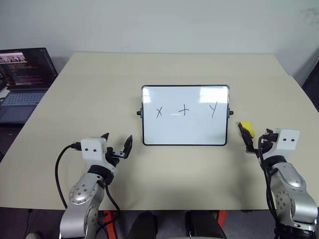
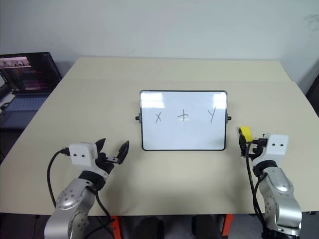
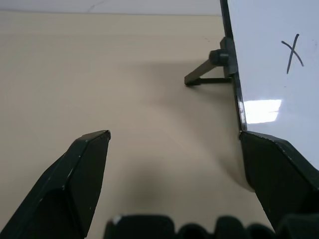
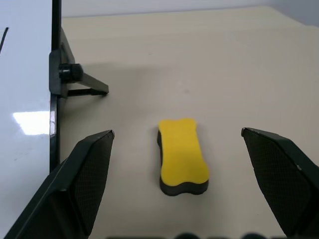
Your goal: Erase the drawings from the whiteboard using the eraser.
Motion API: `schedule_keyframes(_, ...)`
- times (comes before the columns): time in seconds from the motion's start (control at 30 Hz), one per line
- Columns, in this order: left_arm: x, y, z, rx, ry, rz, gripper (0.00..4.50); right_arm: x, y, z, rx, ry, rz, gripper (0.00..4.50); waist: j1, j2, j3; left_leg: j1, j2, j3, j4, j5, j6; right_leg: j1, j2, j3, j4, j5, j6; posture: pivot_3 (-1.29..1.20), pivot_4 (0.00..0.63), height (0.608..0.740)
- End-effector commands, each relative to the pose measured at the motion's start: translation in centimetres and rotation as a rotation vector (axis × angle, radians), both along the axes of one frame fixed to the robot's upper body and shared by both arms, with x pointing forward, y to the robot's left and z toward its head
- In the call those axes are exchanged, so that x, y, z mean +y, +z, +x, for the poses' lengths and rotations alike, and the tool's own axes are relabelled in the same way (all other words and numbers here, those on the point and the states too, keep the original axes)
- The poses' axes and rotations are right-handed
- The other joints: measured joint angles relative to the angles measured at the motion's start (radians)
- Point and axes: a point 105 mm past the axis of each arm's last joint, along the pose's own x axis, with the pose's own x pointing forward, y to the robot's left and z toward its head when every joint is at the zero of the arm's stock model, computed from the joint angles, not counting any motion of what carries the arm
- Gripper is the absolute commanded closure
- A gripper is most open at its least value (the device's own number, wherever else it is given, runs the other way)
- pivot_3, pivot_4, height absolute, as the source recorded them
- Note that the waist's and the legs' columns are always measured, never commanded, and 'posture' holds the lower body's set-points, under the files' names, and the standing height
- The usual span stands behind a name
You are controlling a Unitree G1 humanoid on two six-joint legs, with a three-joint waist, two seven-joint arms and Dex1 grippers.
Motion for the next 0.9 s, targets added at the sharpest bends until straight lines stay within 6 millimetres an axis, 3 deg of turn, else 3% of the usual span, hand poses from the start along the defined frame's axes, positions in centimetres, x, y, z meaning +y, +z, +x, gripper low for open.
schedule_keyframes(0.03,0.8,2.2,0.2,-0.069,0.001,0.001,0.0,-0.2,1.4,-0.3,-0.052,0.014,-0.017,0.03,0.0,0.0,0.0,0.0,0.0,0.0,0.0,0.0,0.0,0.0,0.0,0.0,0.0,0.0,0.0,0.0,0.15,0.74)
schedule_keyframes(0.17,2.0,3.6,0.7,-0.08,-0.037,0.004,0.0,-0.4,2.0,-0.2,-0.056,0.026,-0.026,0.03,0.0,0.0,0.0,0.0,0.0,0.0,0.0,0.0,0.0,0.0,0.0,0.0,0.0,0.0,0.0,0.0,0.15,0.74)
schedule_keyframes(0.47,2.6,8.1,2.9,-0.051,-0.3,-0.077,0.0,-0.4,3.3,0.0,0.023,0.139,-0.04,0.03,-0.001,0.0,0.0,0.0,0.0,0.0,0.0,0.0,0.0,0.0,0.0,-0.001,0.0,0.0,0.0,0.0,0.15,0.74)
schedule_keyframes(0.57,2.1,8.3,2.7,-0.006,-0.392,-0.083,0.0,-0.4,3.8,0.4,0.038,0.15,-0.028,0.03,-0.005,0.0,0.0,0.0,0.0,0.0,0.0,0.0,0.0,0.0,0.0,0.0,0.0,0.0,0.0,0.0,0.15,0.74)
schedule_keyframes(0.7,0.1,8.0,1.1,0.093,-0.603,-0.143,0.0,-0.1,4.2,0.9,0.065,0.179,0.004,0.03,-0.005,0.0,0.001,0.0,0.0,0.0,0.0,0.0,0.0,-0.001,0.0,0.0,0.0,0.0,0.0,0.0,0.15,0.74)
schedule_keyframes(0.9,-1.1,7.7,-0.1,0.179,-0.768,-0.175,0.0,-0.3,3.9,1.7,0.125,0.232,-0.067,0.03,-0.003,0.0,0.001,0.0,0.0,0.0,0.0,0.0,0.0,-0.001,0.0,-0.001,-0.001,0.0,0.0,0.0,0.15,0.74)
